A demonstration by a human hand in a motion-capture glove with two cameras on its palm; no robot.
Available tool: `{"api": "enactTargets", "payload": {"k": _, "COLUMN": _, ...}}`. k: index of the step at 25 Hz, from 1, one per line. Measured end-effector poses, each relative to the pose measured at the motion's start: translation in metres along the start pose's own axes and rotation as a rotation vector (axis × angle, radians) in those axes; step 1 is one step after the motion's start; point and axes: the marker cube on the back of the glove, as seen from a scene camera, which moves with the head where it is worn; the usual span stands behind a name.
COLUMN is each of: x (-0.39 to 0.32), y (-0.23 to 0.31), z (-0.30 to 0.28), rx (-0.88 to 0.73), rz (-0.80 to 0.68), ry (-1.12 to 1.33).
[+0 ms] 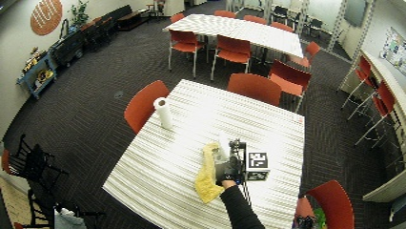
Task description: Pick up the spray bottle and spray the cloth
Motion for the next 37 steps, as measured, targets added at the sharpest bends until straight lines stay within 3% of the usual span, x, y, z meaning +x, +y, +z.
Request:
{"api": "enactTargets", "payload": {"k": 11, "x": 0.0, "y": -0.015, "z": 0.048, "rx": -0.056, "rz": -0.072, "ry": -0.021}}
{"api": "enactTargets", "payload": {"k": 23, "x": 0.072, "y": -0.018, "z": 0.002, "rx": -0.038, "rz": -0.058, "ry": 0.054}}
{"api": "enactTargets", "payload": {"k": 37, "x": 0.093, "y": -0.015, "z": -0.032, "rx": 0.01, "rz": -0.038, "ry": 0.072}}
